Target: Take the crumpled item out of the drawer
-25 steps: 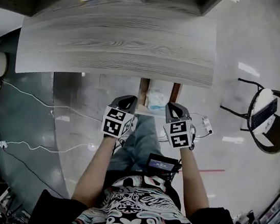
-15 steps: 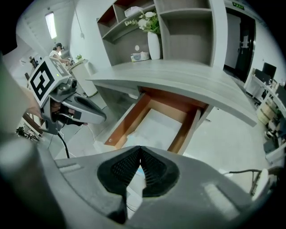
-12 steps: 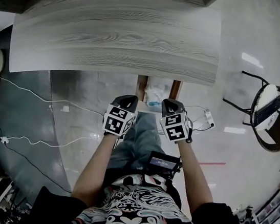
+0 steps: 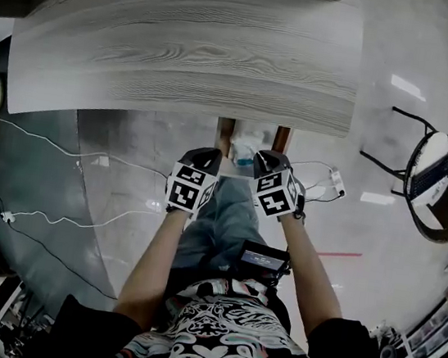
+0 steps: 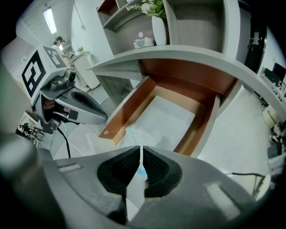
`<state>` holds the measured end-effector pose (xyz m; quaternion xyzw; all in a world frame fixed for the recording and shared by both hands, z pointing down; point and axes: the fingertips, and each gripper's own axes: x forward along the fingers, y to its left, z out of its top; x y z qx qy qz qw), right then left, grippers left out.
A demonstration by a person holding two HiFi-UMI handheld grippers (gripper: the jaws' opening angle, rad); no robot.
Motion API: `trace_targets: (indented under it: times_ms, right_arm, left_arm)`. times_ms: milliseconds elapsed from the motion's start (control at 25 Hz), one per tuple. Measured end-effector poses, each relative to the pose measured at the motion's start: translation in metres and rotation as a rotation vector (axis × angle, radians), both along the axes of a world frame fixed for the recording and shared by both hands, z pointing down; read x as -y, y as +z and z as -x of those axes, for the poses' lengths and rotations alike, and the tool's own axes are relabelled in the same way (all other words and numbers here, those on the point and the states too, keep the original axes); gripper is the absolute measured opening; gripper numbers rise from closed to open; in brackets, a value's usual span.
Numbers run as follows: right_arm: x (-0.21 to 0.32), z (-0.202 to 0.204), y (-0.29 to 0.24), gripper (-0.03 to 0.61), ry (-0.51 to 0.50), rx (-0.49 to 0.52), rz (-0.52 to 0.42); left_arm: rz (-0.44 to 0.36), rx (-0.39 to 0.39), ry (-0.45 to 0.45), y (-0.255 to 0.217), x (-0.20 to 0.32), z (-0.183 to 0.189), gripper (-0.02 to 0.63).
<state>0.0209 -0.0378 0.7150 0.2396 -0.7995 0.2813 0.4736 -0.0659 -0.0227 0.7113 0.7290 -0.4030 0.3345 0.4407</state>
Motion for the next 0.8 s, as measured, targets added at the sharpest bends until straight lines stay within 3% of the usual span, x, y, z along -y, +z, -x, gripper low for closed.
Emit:
trace_targets:
  times_ms: [800]
  right_arm:
    - [-0.001,0.026,0.026,0.026,-0.105,-0.017,0.040]
  left_arm:
    - [0.057,-0.030,-0.047,0.011,-0.003,0.001,0.003]
